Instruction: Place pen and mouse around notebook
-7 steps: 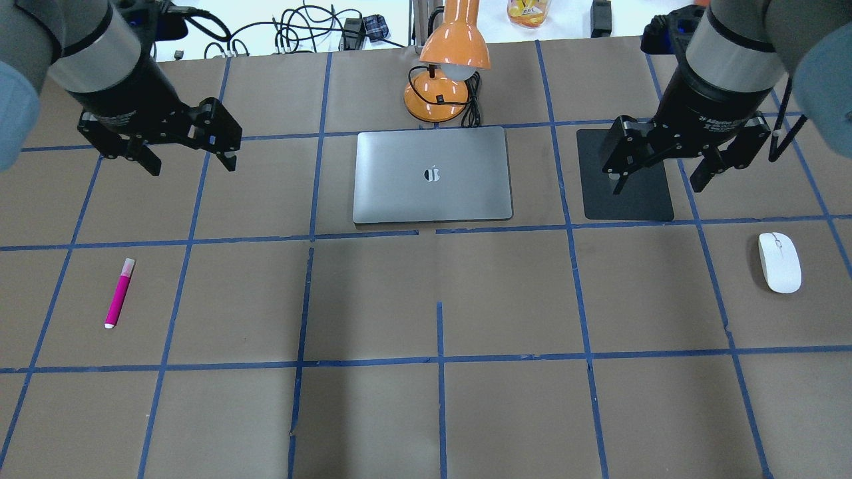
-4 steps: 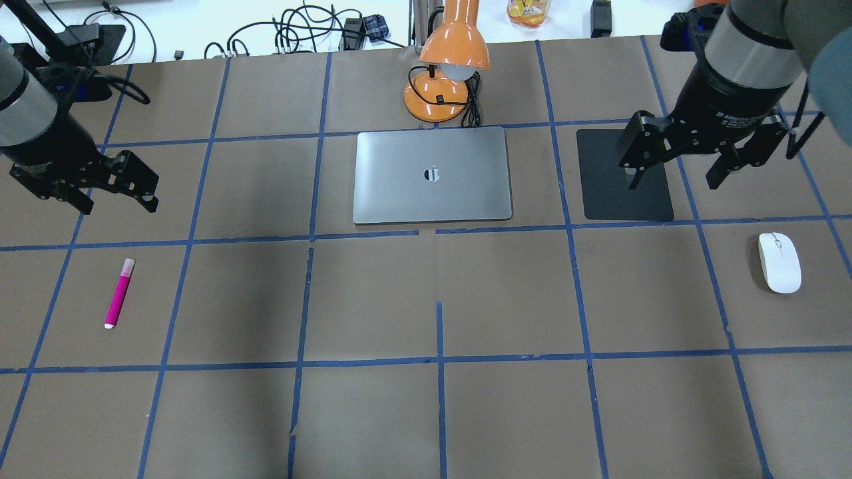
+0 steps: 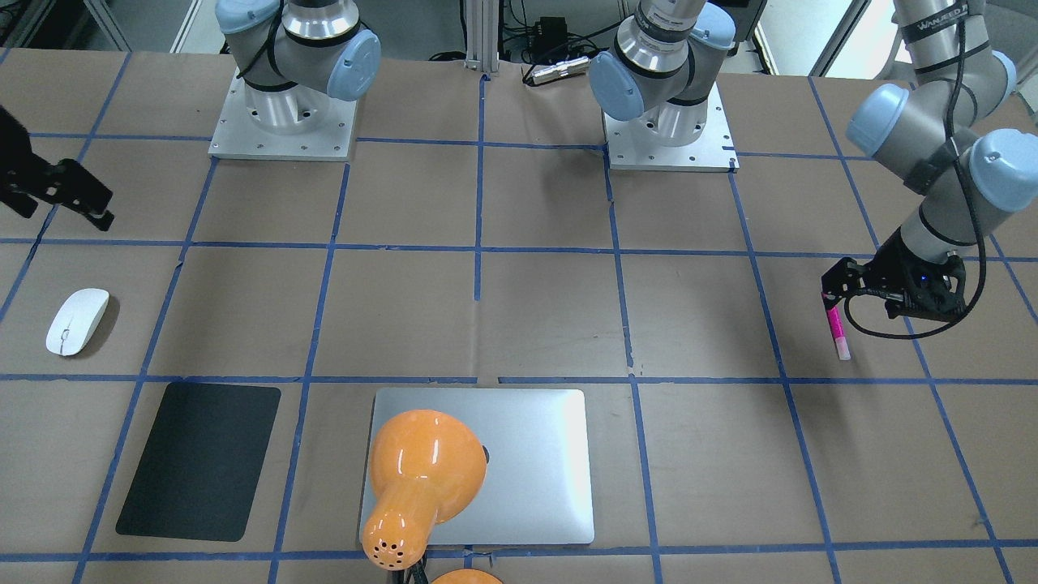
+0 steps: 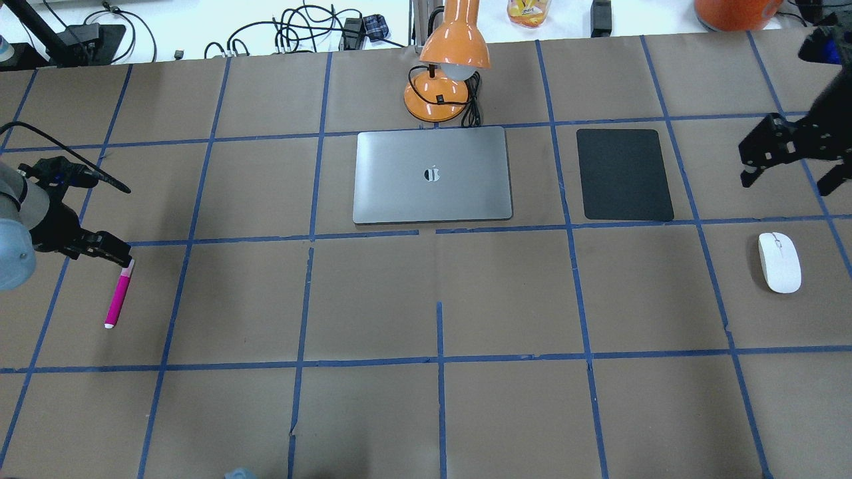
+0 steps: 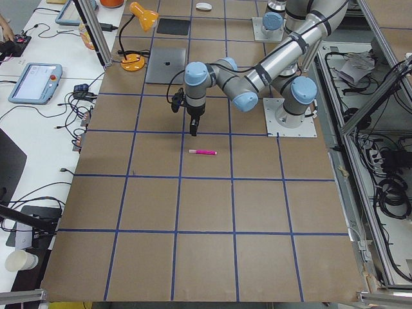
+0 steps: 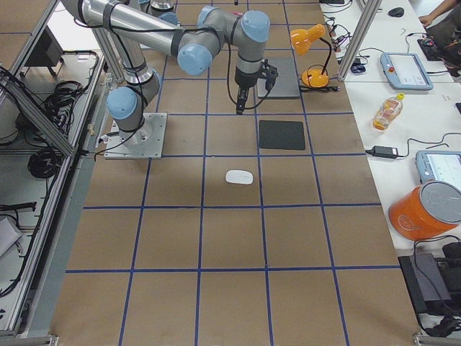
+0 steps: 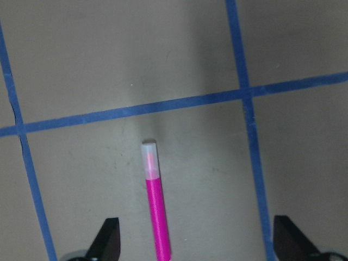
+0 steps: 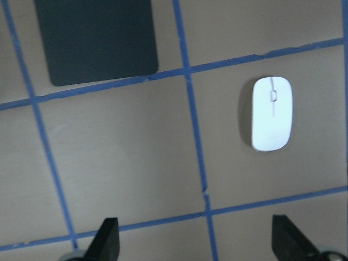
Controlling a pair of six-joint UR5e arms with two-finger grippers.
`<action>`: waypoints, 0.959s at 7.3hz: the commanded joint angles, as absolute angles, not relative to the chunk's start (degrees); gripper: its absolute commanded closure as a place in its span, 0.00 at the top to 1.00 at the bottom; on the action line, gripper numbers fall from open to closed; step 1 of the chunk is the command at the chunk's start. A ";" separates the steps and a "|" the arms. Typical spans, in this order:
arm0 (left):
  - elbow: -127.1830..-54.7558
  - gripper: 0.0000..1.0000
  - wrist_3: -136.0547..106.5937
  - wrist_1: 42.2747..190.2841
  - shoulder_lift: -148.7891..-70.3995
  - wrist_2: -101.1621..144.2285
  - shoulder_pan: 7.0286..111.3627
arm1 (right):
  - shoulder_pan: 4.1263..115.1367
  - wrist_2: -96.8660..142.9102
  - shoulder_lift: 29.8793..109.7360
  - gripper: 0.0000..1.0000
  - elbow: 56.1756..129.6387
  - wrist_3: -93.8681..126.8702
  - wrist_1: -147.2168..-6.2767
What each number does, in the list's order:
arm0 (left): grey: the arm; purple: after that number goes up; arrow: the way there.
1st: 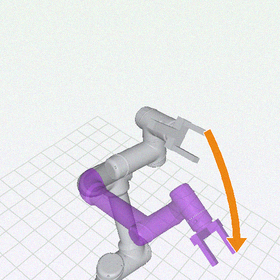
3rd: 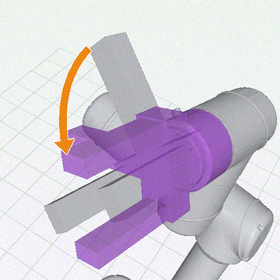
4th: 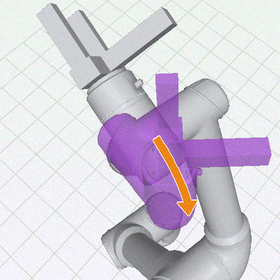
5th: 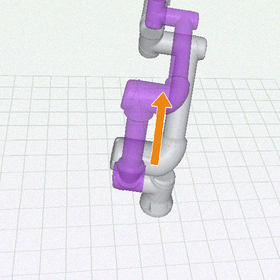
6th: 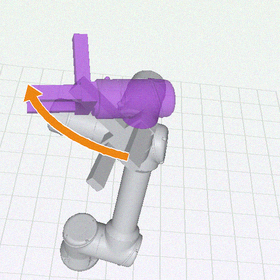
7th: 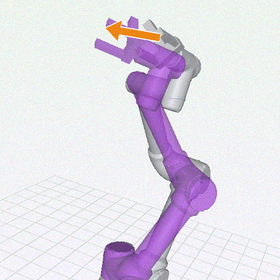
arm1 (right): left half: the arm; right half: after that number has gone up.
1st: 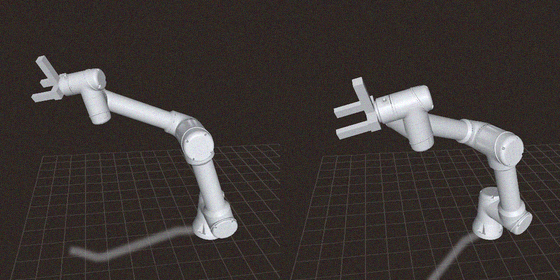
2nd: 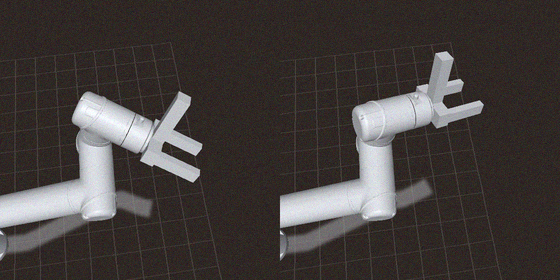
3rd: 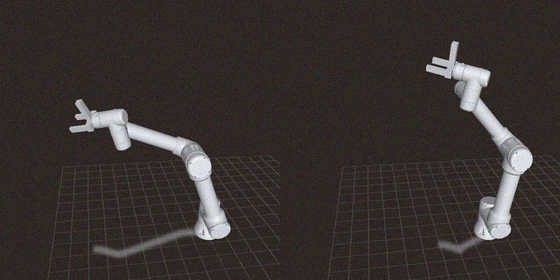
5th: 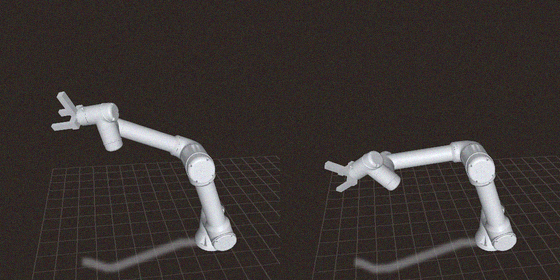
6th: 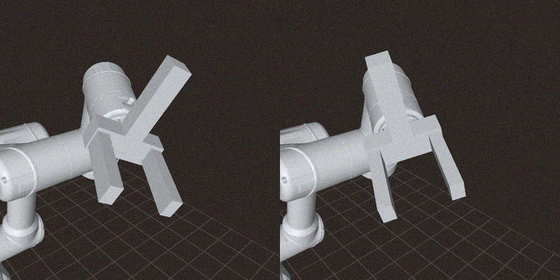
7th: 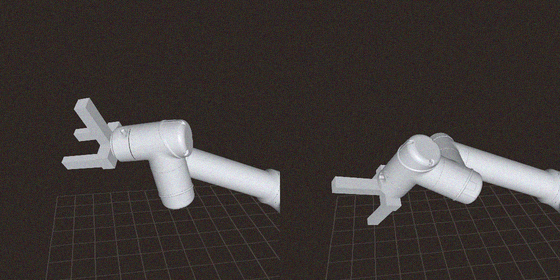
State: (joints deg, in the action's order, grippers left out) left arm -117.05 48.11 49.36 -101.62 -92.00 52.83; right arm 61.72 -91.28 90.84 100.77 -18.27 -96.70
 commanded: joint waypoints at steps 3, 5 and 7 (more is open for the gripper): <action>-118.30 0.79 48.61 45.97 -108.10 -91.93 49.83 | 53.00 -90.88 78.25 1.00 107.75 -27.51 -116.00; -118.21 0.19 48.52 45.88 -108.37 -91.93 50.01 | 53.00 -90.79 75.16 1.00 107.84 -27.68 -116.37; -118.39 0.10 48.52 45.97 -108.89 -91.93 50.01 | 52.65 -91.41 73.75 1.00 109.85 -27.77 -121.97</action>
State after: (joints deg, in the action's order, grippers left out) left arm -118.33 48.54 45.95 -108.58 -91.94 50.00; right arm 52.89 -91.20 74.82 108.49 -27.69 -118.87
